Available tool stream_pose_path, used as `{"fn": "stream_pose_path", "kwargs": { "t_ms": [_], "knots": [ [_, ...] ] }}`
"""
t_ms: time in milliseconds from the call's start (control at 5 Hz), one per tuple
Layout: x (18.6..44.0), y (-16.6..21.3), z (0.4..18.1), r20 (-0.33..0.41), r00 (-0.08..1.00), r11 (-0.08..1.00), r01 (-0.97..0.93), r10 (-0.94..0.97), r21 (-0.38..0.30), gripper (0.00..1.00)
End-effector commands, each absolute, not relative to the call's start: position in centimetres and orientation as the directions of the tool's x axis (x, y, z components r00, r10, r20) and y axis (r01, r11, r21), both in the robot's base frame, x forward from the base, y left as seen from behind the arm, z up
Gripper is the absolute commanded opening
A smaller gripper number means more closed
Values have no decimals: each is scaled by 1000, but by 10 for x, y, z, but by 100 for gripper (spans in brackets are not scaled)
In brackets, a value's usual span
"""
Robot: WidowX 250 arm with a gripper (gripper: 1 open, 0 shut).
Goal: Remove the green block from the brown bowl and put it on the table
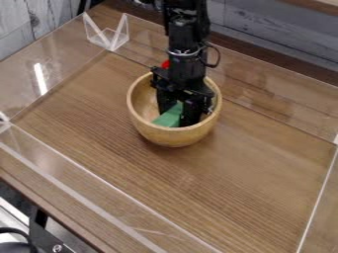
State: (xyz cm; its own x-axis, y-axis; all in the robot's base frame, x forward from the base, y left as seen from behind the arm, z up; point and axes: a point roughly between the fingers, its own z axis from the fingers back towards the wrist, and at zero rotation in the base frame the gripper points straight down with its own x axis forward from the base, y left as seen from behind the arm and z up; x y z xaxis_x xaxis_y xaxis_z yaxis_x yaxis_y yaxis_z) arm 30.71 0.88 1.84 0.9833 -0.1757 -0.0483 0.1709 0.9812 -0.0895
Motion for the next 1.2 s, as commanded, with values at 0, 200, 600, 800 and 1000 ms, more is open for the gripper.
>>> {"fn": "stream_pose_path", "kwargs": {
  "t_ms": [0,200,600,800,1000],
  "knots": [
    [306,-5,15,-60,977,975,201,-207,-93,0],
    [306,-5,16,-62,976,975,203,-209,-94,0],
    [306,-8,29,-42,977,974,205,-210,-94,0],
    [307,-11,41,-20,978,974,206,-209,-95,0],
    [303,-22,43,-11,970,966,240,-242,-102,0]
  ]
}}
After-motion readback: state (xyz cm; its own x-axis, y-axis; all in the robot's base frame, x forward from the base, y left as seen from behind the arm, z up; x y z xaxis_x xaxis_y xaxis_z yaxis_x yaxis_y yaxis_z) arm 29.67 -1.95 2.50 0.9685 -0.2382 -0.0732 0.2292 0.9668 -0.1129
